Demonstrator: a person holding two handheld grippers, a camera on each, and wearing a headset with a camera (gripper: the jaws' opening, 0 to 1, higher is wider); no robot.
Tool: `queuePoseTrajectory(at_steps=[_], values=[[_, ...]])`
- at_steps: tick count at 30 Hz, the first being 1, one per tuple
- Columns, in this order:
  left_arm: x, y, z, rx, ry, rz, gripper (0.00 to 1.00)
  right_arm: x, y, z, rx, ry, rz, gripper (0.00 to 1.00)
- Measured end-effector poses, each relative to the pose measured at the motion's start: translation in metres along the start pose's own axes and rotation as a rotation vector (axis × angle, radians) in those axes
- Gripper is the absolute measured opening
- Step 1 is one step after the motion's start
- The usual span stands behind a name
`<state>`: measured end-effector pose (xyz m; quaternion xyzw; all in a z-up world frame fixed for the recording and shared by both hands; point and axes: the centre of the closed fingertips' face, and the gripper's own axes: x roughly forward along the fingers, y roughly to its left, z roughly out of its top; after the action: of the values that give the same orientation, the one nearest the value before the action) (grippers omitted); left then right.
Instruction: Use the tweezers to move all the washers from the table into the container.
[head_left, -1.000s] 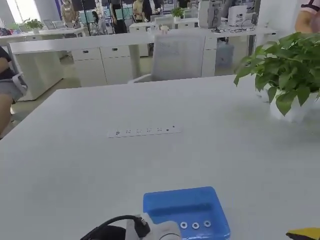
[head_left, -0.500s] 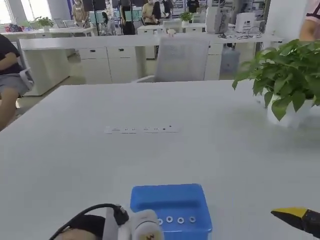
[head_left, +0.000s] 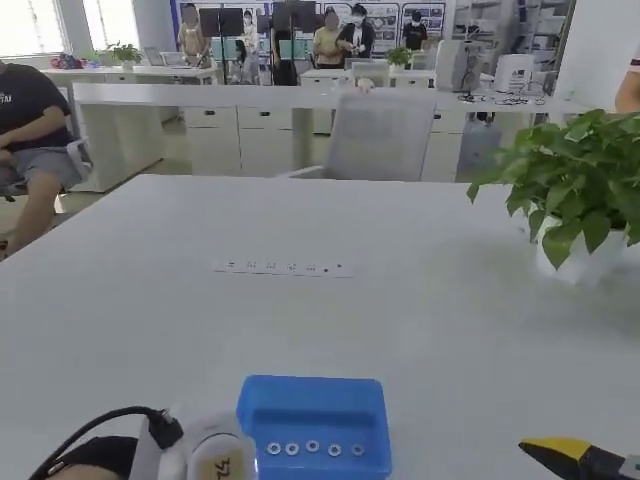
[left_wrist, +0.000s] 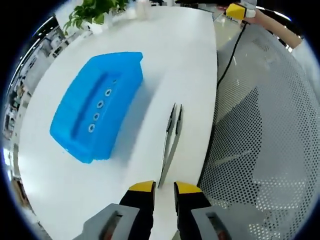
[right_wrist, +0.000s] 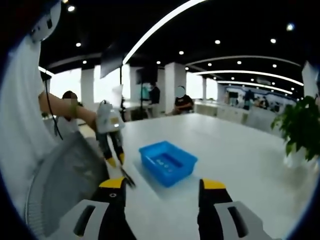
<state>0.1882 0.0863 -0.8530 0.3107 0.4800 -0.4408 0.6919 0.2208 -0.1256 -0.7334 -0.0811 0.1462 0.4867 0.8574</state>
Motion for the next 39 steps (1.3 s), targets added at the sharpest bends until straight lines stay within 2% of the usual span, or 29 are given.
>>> queuePoseTrajectory(at_steps=[1, 3, 6, 7, 8, 9, 10, 11, 12, 13, 15, 17, 18, 20, 21, 22, 24, 25, 26, 27, 28, 29, 30, 31, 32, 33, 36, 39], values=[[-0.004, 0.0, 0.002, -0.039, -0.037, 0.013, 0.17, 0.001, 0.0, -0.001, 0.003, -0.001, -0.005, 0.57], [-0.016, 0.001, 0.01, -0.148, -0.166, 0.043, 0.21, 0.002, -0.001, 0.0, -0.009, 0.007, -0.02, 0.58], [-0.032, 0.008, 0.021, -0.23, -0.31, 0.086, 0.23, 0.002, -0.006, 0.008, -0.021, -0.017, -0.056, 0.59], [-0.039, 0.012, 0.027, -0.274, -0.381, 0.11, 0.25, 0.002, -0.009, 0.01, -0.023, -0.024, -0.069, 0.61], [-0.044, 0.015, 0.032, -0.304, -0.432, 0.127, 0.27, 0.002, -0.01, 0.011, -0.033, -0.029, -0.078, 0.64], [-0.049, 0.018, 0.036, -0.336, -0.483, 0.148, 0.3, 0.002, -0.011, 0.011, -0.036, -0.032, -0.085, 0.67], [-0.059, 0.024, 0.043, -0.373, -0.57, 0.186, 0.35, 0.002, -0.013, 0.013, -0.038, -0.041, -0.101, 0.7], [-0.063, 0.026, 0.045, -0.402, -0.61, 0.203, 0.39, 0.001, -0.015, 0.014, -0.038, -0.047, -0.112, 0.72], [-0.071, 0.033, 0.046, -0.428, -0.671, 0.255, 0.46, 0.0, -0.018, 0.016, -0.038, -0.061, -0.126, 0.75], [-0.077, 0.038, 0.047, -0.443, -0.711, 0.294, 0.52, -0.001, -0.02, 0.017, -0.035, -0.07, -0.135, 0.76], [-0.085, 0.038, 0.049, -0.459, -0.766, 0.317, 0.65, -0.002, -0.025, 0.022, -0.024, -0.097, -0.159, 0.79], [-0.094, 0.04, 0.05, -0.506, -0.825, 0.353, 0.7, -0.004, -0.029, 0.025, -0.024, -0.114, -0.177, 0.81], [-0.097, 0.039, 0.052, -0.529, -0.87, 0.347, 0.7, -0.004, -0.03, 0.026, -0.023, -0.118, -0.182, 0.81], [-0.098, 0.037, 0.052, -0.58, -0.921, 0.339, 0.69, -0.005, -0.033, 0.028, -0.019, -0.132, -0.2, 0.82], [-0.096, 0.036, 0.05, -0.601, -0.924, 0.331, 0.69, -0.005, -0.034, 0.029, -0.017, -0.134, -0.205, 0.82], [-0.095, 0.036, 0.048, -0.594, -0.922, 0.339, 0.69, -0.006, -0.035, 0.029, -0.016, -0.136, -0.211, 0.82], [-0.096, 0.039, 0.041, -0.605, -0.922, 0.384, 0.68, -0.005, -0.036, 0.03, -0.015, -0.137, -0.221, 0.83], [-0.097, 0.039, 0.037, -0.64, -0.944, 0.387, 0.69, -0.005, -0.036, 0.031, -0.017, -0.142, -0.226, 0.84], [-0.097, 0.037, 0.035, -0.691, -0.971, 0.361, 0.7, -0.005, -0.035, 0.032, -0.017, -0.148, -0.23, 0.84], [-0.102, 0.043, 0.028, -0.679, -0.974, 0.401, 0.71, -0.004, -0.034, 0.034, -0.021, -0.158, -0.236, 0.84], [-0.11, 0.049, 0.027, -0.666, -1.002, 0.447, 0.71, -0.004, -0.034, 0.035, -0.019, -0.161, -0.239, 0.85], [-0.115, 0.052, 0.027, -0.687, -1.04, 0.456, 0.72, -0.004, -0.034, 0.036, -0.016, -0.167, -0.245, 0.85], [-0.118, 0.053, 0.026, -0.692, -1.057, 0.466, 0.75, -0.003, -0.033, 0.037, -0.016, -0.17, -0.249, 0.85], [-0.125, 0.058, 0.022, -0.675, -1.079, 0.519, 0.8, -0.002, -0.034, 0.036, -0.012, -0.168, -0.255, 0.85], [-0.128, 0.059, 0.022, -0.669, -1.085, 0.535, 0.86, -0.002, -0.035, 0.036, -0.008, -0.166, -0.261, 0.85], [-0.133, 0.06, 0.022, -0.656, -1.109, 0.555, 0.87, -0.002, -0.036, 0.036, -0.003, -0.165, -0.265, 0.85], [-0.134, 0.061, 0.019, -0.663, -1.109, 0.56, 0.89, 0.0, -0.035, 0.037, 0.008, -0.168, -0.269, 0.86], [-0.136, 0.065, 0.012, -0.66, -1.09, 0.601, 0.93, 0.003, -0.034, 0.039, 0.005, -0.173, -0.279, 0.86]])
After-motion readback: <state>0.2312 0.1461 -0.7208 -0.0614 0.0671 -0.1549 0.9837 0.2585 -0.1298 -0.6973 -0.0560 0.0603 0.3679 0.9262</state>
